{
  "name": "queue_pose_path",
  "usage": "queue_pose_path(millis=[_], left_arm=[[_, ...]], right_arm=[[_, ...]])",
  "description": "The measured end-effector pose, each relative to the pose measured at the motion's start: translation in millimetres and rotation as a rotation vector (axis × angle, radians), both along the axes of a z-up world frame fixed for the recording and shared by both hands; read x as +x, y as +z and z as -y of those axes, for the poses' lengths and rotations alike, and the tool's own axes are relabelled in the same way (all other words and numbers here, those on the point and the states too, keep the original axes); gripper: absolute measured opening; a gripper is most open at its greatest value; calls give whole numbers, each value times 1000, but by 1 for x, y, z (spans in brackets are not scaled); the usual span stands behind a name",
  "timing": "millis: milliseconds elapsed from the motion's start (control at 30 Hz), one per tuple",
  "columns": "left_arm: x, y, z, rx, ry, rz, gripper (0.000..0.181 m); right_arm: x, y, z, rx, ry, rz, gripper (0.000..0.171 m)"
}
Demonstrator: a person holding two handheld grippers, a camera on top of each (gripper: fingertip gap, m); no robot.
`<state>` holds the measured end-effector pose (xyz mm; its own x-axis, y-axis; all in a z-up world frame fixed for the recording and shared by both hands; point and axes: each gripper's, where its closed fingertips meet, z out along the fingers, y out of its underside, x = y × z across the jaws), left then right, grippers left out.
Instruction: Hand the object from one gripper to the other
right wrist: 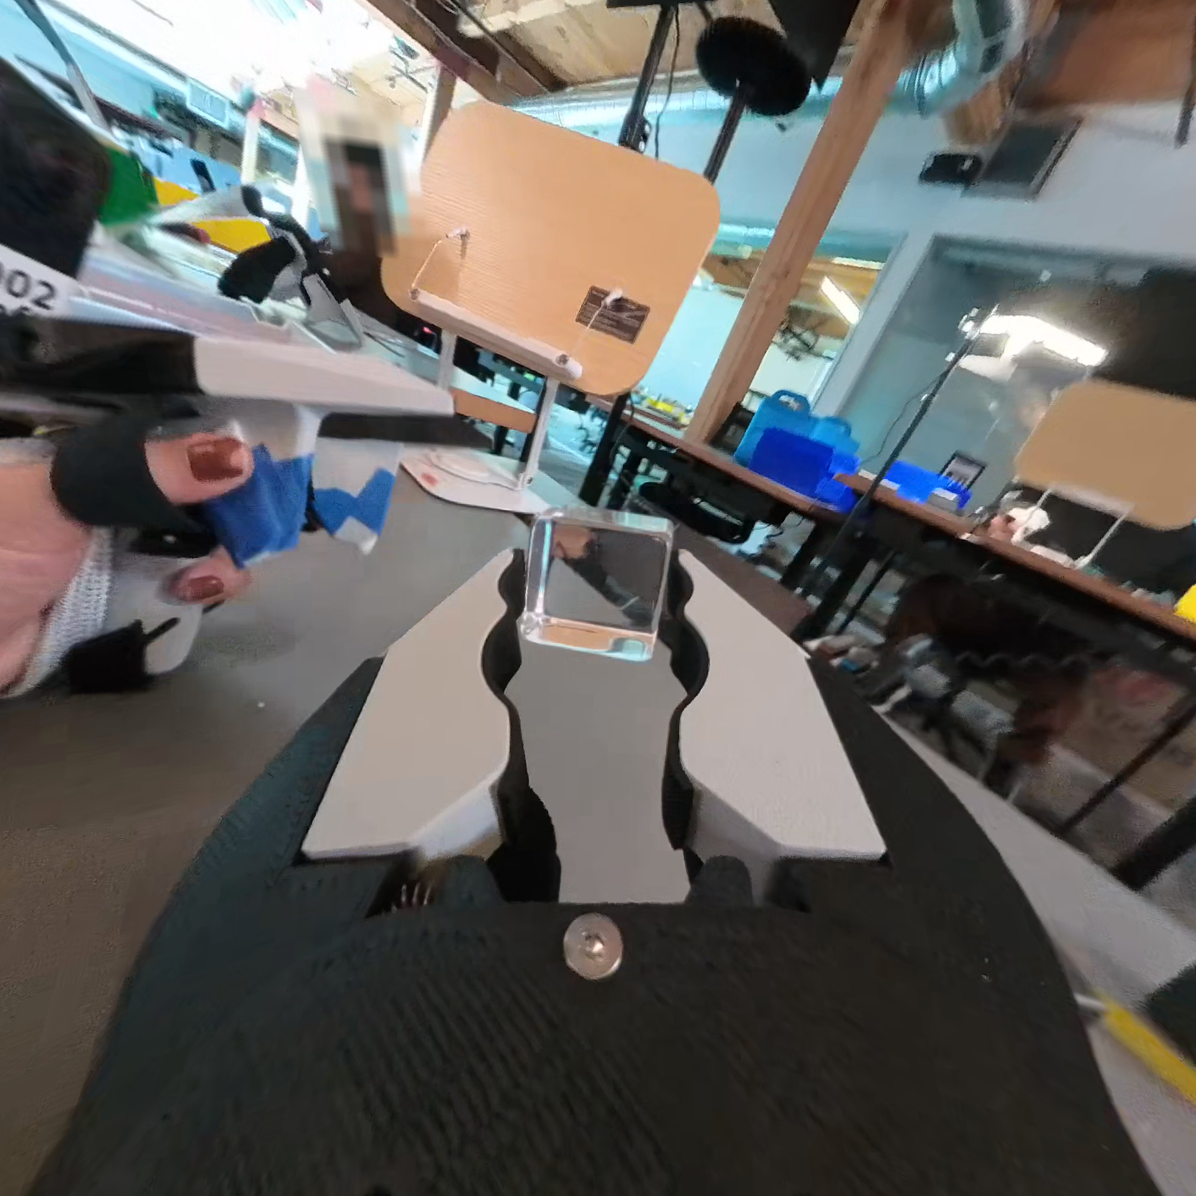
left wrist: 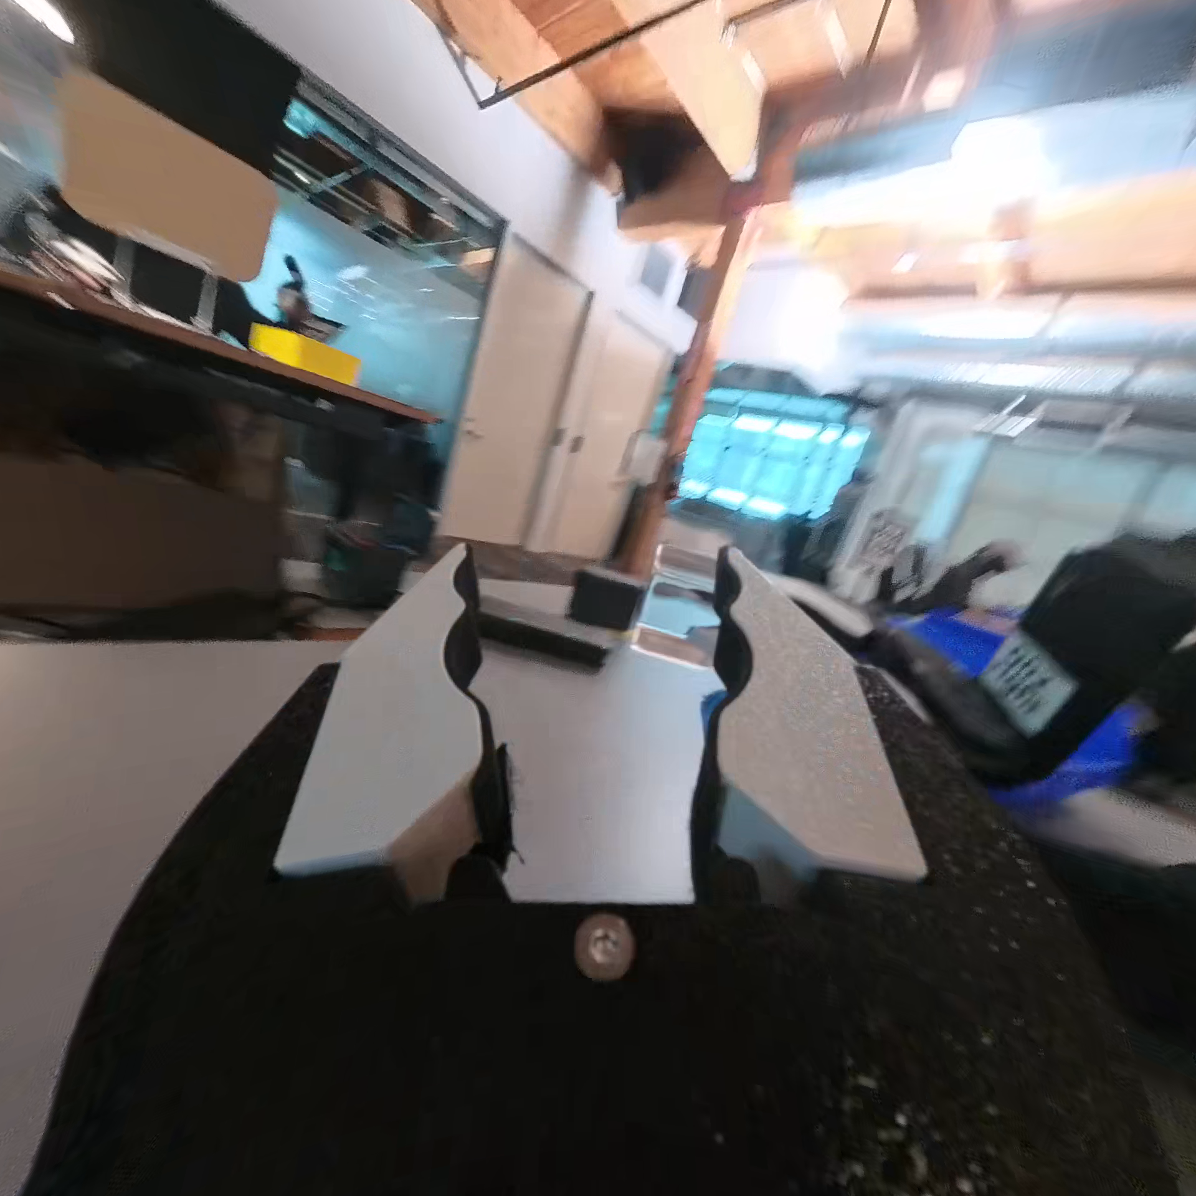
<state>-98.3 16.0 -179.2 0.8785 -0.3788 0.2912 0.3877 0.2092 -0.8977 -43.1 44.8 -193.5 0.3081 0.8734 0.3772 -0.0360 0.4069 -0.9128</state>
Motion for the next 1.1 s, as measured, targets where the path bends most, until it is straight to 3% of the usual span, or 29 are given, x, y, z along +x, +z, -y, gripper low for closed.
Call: queue_pose_path(millis=[33,167,333,500,667,700,733,900,967,1100], left_arm=[[-1,-1,-1,-2,73,-102,70],[9,2,0,44,251,-416,65],[20,4,-1,97,316,-575,71],[15,7,0,119,366,-589,78],[14,8,1,132,370,-572,82],[14,8,0,130,372,-576,82],[14,8,0,132,377,-579,82],[20,8,0,139,356,-579,81],[23,7,-1,137,350,-593,81],[30,4,-2,132,337,-633,79]], right_arm=[[0,-2,-2,-41,14,-1,42],[4,-9,-7,-125,34,8,42],[13,-9,-12,-121,-14,2,42],[42,-4,-9,-63,-144,-10,42],[102,8,-3,-88,-281,-40,41],[119,18,0,-79,-307,-67,8],[138,34,4,-45,-329,-114,0],[243,99,14,-13,-483,-275,0],[262,94,10,-64,-498,-224,0],[269,53,8,-182,-509,-159,0]])
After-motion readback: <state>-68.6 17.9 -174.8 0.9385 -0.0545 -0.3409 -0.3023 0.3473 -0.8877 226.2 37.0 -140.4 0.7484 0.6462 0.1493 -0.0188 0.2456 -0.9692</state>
